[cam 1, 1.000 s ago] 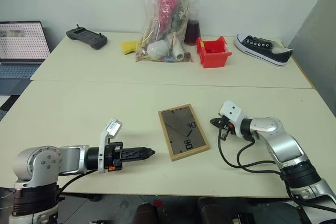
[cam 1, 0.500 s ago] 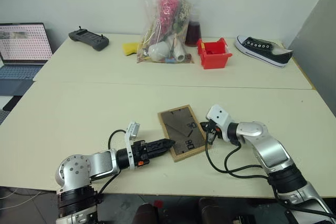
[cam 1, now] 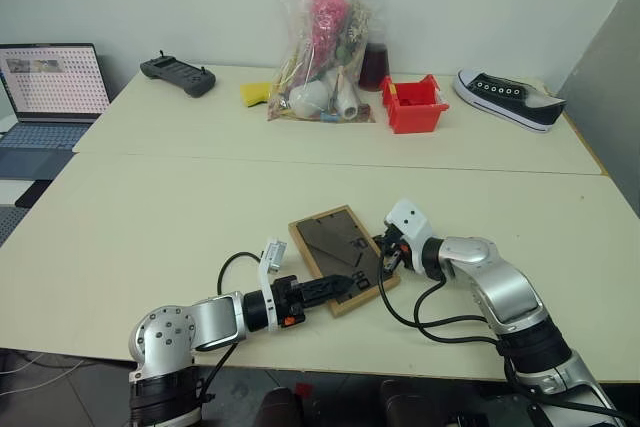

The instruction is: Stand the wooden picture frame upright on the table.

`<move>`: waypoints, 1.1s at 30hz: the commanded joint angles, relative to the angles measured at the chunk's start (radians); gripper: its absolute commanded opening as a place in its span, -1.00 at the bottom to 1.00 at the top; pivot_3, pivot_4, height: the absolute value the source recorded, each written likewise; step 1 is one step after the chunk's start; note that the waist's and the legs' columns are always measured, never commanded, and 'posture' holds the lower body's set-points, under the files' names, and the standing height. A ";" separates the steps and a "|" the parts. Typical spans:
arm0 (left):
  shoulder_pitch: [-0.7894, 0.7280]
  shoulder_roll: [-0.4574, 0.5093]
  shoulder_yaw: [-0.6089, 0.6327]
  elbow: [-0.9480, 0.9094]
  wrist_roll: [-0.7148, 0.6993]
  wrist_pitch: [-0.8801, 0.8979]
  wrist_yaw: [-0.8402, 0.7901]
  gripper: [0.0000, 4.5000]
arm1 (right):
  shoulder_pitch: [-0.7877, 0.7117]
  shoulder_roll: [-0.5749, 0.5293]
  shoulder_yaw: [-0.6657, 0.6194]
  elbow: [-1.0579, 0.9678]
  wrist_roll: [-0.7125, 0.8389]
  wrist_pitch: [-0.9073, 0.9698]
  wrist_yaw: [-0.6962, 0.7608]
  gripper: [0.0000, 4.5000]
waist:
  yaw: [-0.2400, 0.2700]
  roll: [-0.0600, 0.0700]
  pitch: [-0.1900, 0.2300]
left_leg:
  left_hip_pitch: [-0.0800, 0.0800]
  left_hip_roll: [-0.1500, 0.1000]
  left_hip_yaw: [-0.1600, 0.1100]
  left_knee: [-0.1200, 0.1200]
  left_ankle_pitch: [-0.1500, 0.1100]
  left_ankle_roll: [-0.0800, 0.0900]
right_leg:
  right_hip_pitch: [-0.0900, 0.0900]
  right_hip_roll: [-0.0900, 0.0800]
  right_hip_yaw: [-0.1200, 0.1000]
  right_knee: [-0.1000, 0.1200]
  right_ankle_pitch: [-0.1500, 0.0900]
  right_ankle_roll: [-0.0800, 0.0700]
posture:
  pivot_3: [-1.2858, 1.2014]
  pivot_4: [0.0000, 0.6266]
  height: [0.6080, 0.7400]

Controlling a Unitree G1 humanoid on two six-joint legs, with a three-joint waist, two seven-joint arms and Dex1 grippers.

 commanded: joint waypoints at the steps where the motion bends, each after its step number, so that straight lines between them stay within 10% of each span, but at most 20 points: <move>1: 0.010 0.011 -0.016 0.025 0.034 -0.020 0.026 0.45 | -0.007 -0.002 -0.027 -0.039 0.023 0.011 -0.010 -1.00 | 0.000 0.000 0.000 | 0.000 0.000 0.000 0.000 0.000 0.000 | 0.000 0.000 0.000 0.000 0.000 0.000 | 0.03 -0.52 1.00; 13: -0.141 0.095 -0.034 0.040 0.032 -0.040 0.017 -0.42 | -0.062 -0.167 -0.178 -0.037 0.129 -0.007 0.100 -1.00 | 0.001 -0.001 0.000 | -0.001 0.000 0.000 0.000 0.000 0.000 | 0.000 0.000 0.000 0.000 0.000 0.000 | 0.03 -0.52 1.00; 20: -0.346 0.316 -0.075 0.125 0.001 -0.015 -0.192 -0.42 | -0.245 -0.155 -0.350 -0.004 0.492 0.234 0.281 -0.33 | -0.022 -0.001 0.006 | -0.001 0.000 -0.006 -0.002 0.000 0.000 | -0.002 0.004 0.000 0.000 0.000 0.000 | 0.03 -0.52 1.00; 33: -0.500 0.472 -0.251 0.206 0.196 -0.258 -0.482 -0.42 | -0.430 0.026 -0.215 0.102 0.473 0.167 0.158 0.94 | -0.020 -0.001 0.007 | -0.006 -0.001 -0.010 -0.001 0.000 0.000 | -0.004 0.003 -0.004 -0.001 0.000 -0.001 | 0.03 -0.52 1.00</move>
